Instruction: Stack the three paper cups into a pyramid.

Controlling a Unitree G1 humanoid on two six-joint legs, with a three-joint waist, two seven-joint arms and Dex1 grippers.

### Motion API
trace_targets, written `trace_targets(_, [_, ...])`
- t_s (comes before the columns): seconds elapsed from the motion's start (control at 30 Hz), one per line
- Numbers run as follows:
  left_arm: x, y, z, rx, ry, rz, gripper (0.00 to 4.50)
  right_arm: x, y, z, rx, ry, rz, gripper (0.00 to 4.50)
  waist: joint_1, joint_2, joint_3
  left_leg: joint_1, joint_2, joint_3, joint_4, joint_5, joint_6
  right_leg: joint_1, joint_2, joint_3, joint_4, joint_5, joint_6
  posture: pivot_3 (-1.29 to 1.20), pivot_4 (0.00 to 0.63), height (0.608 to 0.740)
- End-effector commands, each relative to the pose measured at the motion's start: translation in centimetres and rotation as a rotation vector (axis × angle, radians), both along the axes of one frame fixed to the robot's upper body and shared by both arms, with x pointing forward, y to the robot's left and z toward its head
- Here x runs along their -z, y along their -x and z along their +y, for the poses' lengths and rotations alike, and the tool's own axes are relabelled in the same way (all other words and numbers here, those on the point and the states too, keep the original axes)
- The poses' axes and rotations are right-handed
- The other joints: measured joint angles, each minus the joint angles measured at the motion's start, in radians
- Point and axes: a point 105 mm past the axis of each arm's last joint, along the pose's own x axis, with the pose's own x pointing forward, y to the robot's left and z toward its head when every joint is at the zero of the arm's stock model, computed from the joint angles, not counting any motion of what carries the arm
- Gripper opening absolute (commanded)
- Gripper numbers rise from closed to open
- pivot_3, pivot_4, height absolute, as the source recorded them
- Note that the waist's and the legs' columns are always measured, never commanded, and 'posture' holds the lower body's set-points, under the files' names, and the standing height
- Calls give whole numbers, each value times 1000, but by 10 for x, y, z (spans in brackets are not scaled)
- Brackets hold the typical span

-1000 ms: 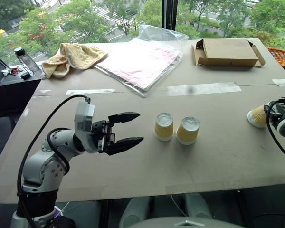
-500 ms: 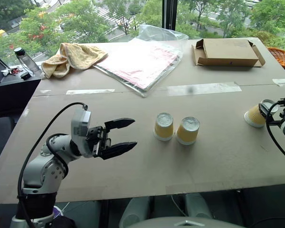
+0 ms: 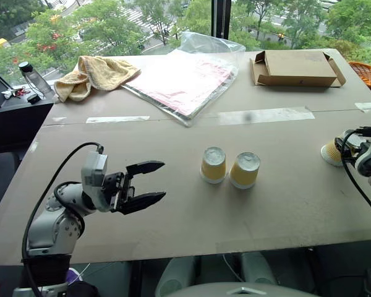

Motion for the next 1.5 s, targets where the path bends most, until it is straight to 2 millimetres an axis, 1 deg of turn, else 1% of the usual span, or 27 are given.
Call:
trace_targets(0.03, [-6, 1, -2, 0, 4, -40, 4500, -15, 0, -2, -10, 32, -49, 2141, 0, 0, 0, 0, 0, 0, 0, 0, 0, 0, 0, 0, 0, 0, 0, 0, 150, 740])
trace_targets(0.17, [-11, -3, -4, -17, 28, -39, 4500, -25, 2, 5, -67, 43, -93, 2145, 0, 0, 0, 0, 0, 0, 0, 0, 0, 0, 0, 0, 0, 0, 0, 0, 150, 740])
trace_targets(0.2, [-15, -7, -3, -37, 52, -37, 4500, -35, 3, 13, -123, 52, -126, 2145, 0, 0, 0, 0, 0, 0, 0, 0, 0, 0, 0, 0, 0, 0, 0, 0, 150, 740])
trace_targets(0.23, [-21, -11, -2, -57, 77, -34, 4500, -48, 4, 27, -206, 37, -176, 2145, 0, 0, 0, 0, 0, 0, 0, 0, 0, 0, 0, 0, 0, 0, 0, 0, 150, 740])
trace_targets(0.27, [-25, -14, -2, -70, 93, -32, 4500, -58, 6, 37, -265, 28, -210, 2145, 0, 1, 1, 0, 0, 0, 0, 0, 0, 0, 0, 0, 0, 0, 0, 0, 150, 740])
trace_targets(0.33, [-33, -20, 0, -91, 125, -22, 4500, -85, 14, 74, -468, -8, -288, 2145, -5, 1, 1, 0, 0, 0, 0, 0, 0, 0, 0, 0, 1, 0, 0, 0, 150, 740])
trace_targets(0.4, [-40, -25, 0, -98, 139, -20, 4500, -104, 25, 111, -664, -24, -320, 2145, -9, 1, 1, 0, 1, 0, 0, 0, 1, 0, 1, 0, 1, 0, 0, 0, 150, 740])
trace_targets(0.47, [-44, -26, -2, -90, 131, -24, 4500, -111, 35, 140, -810, -21, -305, 2145, -10, 1, 1, 0, 1, -1, 0, -1, 1, 0, 1, -1, 1, 0, 0, 0, 150, 740])
trace_targets(0.57, [-45, -24, -3, -59, 81, -31, 4500, -115, 45, 185, -1009, -5, -242, 2145, -13, 1, 1, -1, 1, -1, 0, 0, 0, 0, 0, -1, 0, 0, 0, 0, 150, 740])
trace_targets(0.63, [-45, -24, -3, -50, 50, -36, 4500, -116, 48, 205, -1087, 0, -209, 2145, -14, 1, 1, -1, 1, -2, 0, 0, 0, 0, 0, -2, -1, 0, 0, 0, 150, 740])
trace_targets(0.77, [-47, -26, -3, -51, 27, -46, 4500, -114, 56, 237, -1219, 12, -160, 2145, -11, 1, 1, -2, 1, -3, 0, 0, 0, -1, 0, -3, -1, 0, 0, 0, 150, 740])
trace_targets(0.83, [-48, -26, -5, -47, 21, -50, 4500, -112, 60, 247, -1265, 27, -140, 2145, -10, 0, 1, -2, 0, -3, 0, 0, 0, -1, 0, -3, -2, 0, 0, 0, 150, 740])
trace_targets(0.93, [-48, -24, -8, -44, 16, -52, 4500, -107, 61, 253, -1295, 58, -111, 2145, -7, 0, 1, -4, 0, -3, 0, 0, 0, -3, -1, -3, -2, 0, 0, 0, 150, 740])
trace_targets(1.17, [-47, -18, -11, -48, 10, -48, 4500, -91, 60, 252, -1294, 153, -46, 2145, -2, 0, 1, -4, 0, -3, 0, 0, 0, -3, 0, -3, -1, 0, 0, 0, 150, 740])
trace_targets(1.4, [-47, -17, -11, -51, 8, -47, 4500, -89, 57, 252, -1286, 183, -47, 2145, -1, 0, 1, -3, 0, -3, 0, 0, 0, -3, 0, -3, -1, 0, 0, 0, 150, 740])
trace_targets(1.5, [-47, -17, -12, -50, 9, -47, 4500, -82, 56, 252, -1285, 193, -28, 2145, -1, 0, 1, -3, 0, -3, 0, 0, 0, -3, 0, -3, -1, 0, 0, 0, 150, 740])
